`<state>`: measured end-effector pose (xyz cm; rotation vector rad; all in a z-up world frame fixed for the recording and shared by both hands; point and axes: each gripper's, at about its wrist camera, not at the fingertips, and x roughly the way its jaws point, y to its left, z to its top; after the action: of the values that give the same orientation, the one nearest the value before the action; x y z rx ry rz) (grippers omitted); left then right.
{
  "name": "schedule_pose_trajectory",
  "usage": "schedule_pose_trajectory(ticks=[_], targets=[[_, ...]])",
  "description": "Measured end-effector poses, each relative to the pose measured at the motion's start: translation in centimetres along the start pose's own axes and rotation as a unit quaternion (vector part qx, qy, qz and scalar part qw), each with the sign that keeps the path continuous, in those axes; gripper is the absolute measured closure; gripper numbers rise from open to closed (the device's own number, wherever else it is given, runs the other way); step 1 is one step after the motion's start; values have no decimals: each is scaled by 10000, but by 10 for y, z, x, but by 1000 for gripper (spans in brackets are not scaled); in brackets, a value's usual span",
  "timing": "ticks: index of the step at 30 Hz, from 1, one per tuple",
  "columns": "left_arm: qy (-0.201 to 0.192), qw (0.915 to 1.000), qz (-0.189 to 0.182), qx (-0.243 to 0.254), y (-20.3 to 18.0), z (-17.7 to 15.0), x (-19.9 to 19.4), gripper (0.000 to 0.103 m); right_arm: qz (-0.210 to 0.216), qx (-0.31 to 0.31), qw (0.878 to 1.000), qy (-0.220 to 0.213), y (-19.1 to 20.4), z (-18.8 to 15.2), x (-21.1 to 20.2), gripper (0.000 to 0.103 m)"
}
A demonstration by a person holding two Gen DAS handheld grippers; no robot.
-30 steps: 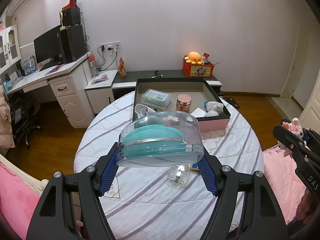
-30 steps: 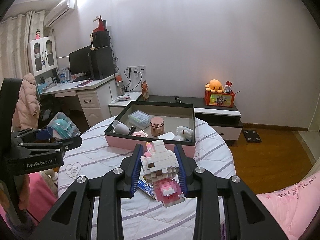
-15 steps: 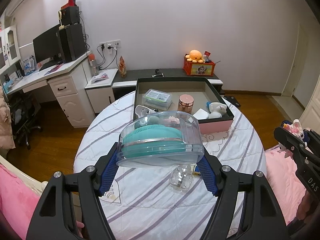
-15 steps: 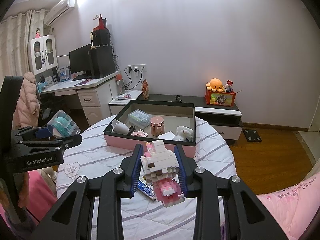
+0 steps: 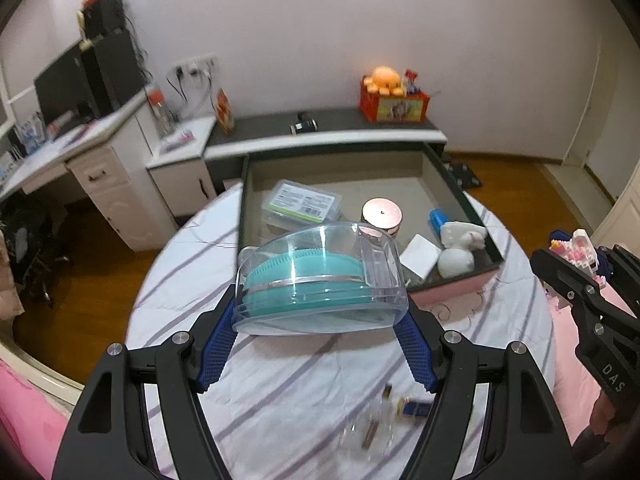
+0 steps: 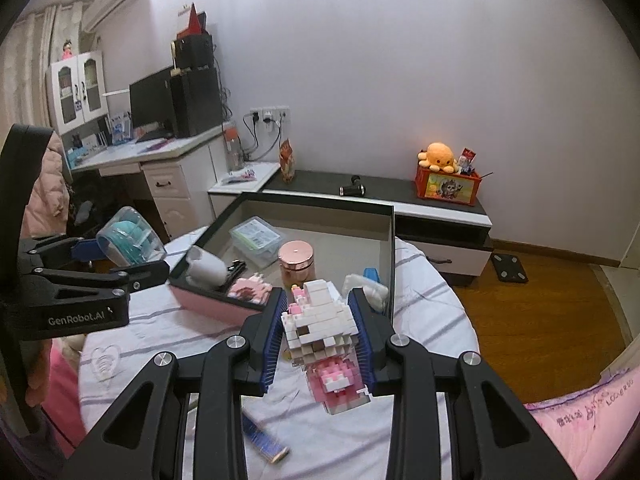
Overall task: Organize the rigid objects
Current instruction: 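Carry teal case and block figure into the tray and open both tools, then withdraw both tools from the tray toward the glass bottle and blue box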
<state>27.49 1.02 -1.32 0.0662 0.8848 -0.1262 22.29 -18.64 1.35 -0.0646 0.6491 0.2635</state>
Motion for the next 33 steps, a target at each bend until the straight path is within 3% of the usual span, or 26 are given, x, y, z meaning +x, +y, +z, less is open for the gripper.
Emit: schedule_pose_trajectory(ticks=[10,20,21,24,25,33], targets=[[479,9984,237,194,-3,41,81,29,51,-85,9987,508,-23,21,89,70],[701,9967,382,157,5,45,107,29,380,-23,9963,768,-30,27,131,69],[722,9966,375,146,6,45,106,25,398,29,9960,801,-31,27,131,63],[753,9966,332,109,8,43,104,5,366,27,9970,686,-28,28,130,32],[728,9966,371,111,8,42,103,4,329,31,9974,636,-28,28,127,28],[786,9959,435,141,8,39,102,4,245,12,9978,608,-30,30,120,26]])
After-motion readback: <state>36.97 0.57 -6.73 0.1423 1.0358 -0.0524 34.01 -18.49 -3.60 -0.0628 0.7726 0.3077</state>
